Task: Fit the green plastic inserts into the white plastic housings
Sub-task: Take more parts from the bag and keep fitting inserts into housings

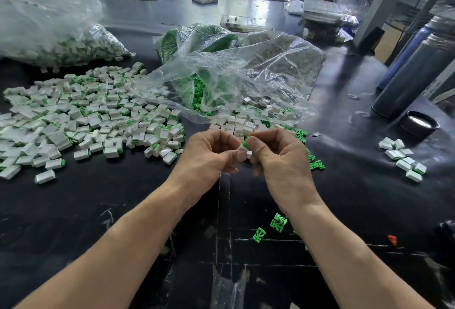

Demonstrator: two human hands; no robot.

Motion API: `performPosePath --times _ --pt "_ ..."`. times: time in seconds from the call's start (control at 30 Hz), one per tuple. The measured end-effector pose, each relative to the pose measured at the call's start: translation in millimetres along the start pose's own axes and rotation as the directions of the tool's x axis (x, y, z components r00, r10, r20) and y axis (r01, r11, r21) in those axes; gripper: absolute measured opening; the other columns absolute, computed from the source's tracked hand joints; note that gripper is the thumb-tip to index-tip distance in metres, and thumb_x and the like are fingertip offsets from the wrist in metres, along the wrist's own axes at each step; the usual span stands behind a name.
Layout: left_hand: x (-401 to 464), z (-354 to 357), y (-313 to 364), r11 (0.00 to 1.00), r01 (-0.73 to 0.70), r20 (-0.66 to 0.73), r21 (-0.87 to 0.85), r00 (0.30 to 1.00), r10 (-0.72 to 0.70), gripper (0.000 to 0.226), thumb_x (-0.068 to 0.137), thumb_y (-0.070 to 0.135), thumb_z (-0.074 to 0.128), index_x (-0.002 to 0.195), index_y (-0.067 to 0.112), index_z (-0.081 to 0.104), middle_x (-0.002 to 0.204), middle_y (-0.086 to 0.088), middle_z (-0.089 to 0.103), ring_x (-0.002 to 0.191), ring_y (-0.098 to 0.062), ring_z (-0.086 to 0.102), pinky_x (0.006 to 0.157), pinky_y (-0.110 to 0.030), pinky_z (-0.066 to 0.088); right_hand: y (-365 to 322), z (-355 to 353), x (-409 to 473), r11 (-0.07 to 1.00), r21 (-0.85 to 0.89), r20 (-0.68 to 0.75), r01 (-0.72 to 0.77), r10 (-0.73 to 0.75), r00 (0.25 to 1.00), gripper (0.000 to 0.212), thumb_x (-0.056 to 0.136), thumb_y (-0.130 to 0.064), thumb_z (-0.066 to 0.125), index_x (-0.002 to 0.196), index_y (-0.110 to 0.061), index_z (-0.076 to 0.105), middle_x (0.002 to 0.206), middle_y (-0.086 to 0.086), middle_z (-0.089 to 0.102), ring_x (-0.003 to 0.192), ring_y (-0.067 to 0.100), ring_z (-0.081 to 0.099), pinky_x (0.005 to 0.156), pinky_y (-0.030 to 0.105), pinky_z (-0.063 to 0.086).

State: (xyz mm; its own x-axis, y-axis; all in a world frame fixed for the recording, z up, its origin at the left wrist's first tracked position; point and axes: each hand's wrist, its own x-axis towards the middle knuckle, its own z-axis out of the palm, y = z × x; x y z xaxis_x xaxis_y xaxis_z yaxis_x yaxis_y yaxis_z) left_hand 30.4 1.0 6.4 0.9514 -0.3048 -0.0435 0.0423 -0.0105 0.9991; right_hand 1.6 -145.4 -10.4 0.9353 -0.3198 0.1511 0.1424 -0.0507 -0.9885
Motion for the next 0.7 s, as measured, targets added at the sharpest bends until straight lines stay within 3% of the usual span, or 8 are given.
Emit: performPosePath --times 0.2,0.37,0.57,0.7 --pt "0.9 -0.1 -0.3 1.000 0.022 -0.039 0.011 0.999 -0.022 0.012 0.084 0.000 0.078 0.091 -0.001 0.069 0.079 -0.010 0.068 0.066 -0.013 0.063 0.069 -0.033 0.061 1.3 3.0 -3.2 0.990 -0.130 0.016 0.050 -0.049 0.999 0.017 0.095 -0.014 0.075 0.086 -0.027 0.068 0.077 -0.006 0.073 0.070 0.015 0.069 0.066 0.038 0.058" --pt "0.8 -2.1 -2.2 0.999 0.033 -0.038 0.015 0.999 -0.033 0.009 0.085 0.003 0.078 0.088 0.005 0.070 0.080 -0.010 0.071 0.069 -0.014 0.066 0.072 -0.035 0.063 -2.6 -1.6 -5.8 0.999 -0.049 0.051 -0.001 0.004 0.999 0.008 0.097 -0.014 0.073 0.090 -0.015 0.070 0.082 0.004 0.074 0.071 0.016 0.068 0.058 0.023 0.055" --pt "3.6 -2.7 -7.4 0.999 0.037 -0.058 0.018 0.998 -0.036 0.010 0.086 0.001 0.077 0.086 0.006 0.069 0.083 -0.013 0.071 0.076 -0.022 0.068 0.068 -0.030 0.063 -0.5 -0.9 -5.5 0.999 -0.025 0.066 -0.021 0.022 0.998 0.004 0.097 -0.011 0.072 0.094 -0.010 0.070 0.088 0.013 0.075 0.075 0.019 0.071 0.061 0.023 0.056" --pt "4.8 -4.0 -9.3 0.995 0.006 -0.031 0.099 1.000 -0.003 0.010 0.086 0.002 0.078 0.092 0.007 0.071 0.087 -0.012 0.075 0.077 -0.015 0.069 0.071 -0.033 0.063 1.5 -8.8 1.4 0.997 -0.075 0.131 -0.024 0.033 0.991 0.007 0.094 -0.008 0.074 0.095 -0.014 0.070 0.083 0.004 0.075 0.071 0.015 0.070 0.063 0.026 0.058"
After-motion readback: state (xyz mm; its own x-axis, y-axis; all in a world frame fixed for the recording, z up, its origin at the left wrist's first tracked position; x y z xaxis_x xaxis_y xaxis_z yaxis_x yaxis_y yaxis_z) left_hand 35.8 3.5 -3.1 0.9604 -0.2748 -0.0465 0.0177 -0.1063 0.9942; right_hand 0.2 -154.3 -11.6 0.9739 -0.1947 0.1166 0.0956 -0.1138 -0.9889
